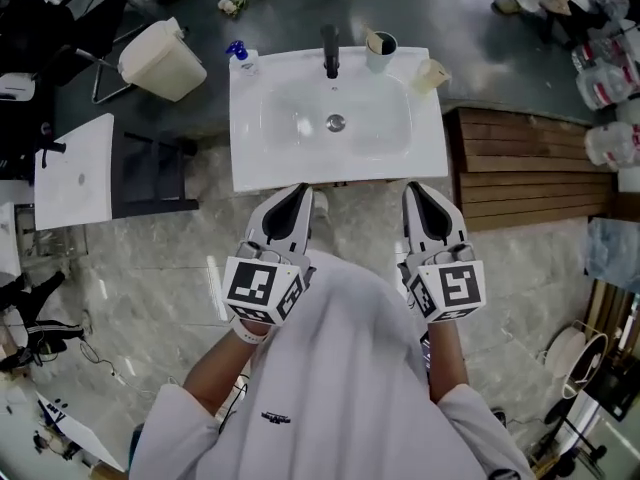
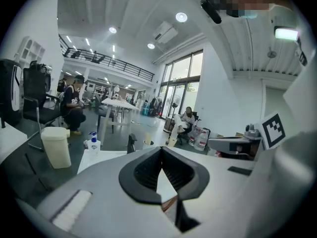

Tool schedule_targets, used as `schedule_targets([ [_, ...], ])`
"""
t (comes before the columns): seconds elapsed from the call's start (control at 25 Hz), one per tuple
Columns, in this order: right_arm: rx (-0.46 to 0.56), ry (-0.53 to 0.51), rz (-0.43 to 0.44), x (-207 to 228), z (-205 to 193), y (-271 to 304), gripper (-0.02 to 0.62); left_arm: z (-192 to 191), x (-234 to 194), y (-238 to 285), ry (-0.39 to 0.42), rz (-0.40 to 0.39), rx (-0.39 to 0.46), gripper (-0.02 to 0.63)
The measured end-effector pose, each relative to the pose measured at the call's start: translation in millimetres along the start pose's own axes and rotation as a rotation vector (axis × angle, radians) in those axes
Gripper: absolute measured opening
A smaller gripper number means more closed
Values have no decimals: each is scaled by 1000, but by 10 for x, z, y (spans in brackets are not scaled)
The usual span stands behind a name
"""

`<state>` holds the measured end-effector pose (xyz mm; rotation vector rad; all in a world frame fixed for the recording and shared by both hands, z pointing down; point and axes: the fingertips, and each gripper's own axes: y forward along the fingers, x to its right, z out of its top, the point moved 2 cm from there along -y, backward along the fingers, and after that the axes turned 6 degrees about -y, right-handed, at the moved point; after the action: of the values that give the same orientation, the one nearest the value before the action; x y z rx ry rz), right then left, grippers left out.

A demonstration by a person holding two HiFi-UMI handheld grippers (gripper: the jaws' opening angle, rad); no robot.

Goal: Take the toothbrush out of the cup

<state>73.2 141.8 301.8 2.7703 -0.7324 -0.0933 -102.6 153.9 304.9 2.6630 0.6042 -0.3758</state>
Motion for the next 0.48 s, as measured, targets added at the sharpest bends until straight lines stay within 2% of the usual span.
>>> schedule_targets([
  [0.2, -28, 4, -64, 147, 221, 653, 9, 360, -496, 448, -16, -40, -23, 6],
  [0.48, -32, 2, -97, 269, 356, 1204, 11, 524, -775, 927, -9, -92, -54, 6],
])
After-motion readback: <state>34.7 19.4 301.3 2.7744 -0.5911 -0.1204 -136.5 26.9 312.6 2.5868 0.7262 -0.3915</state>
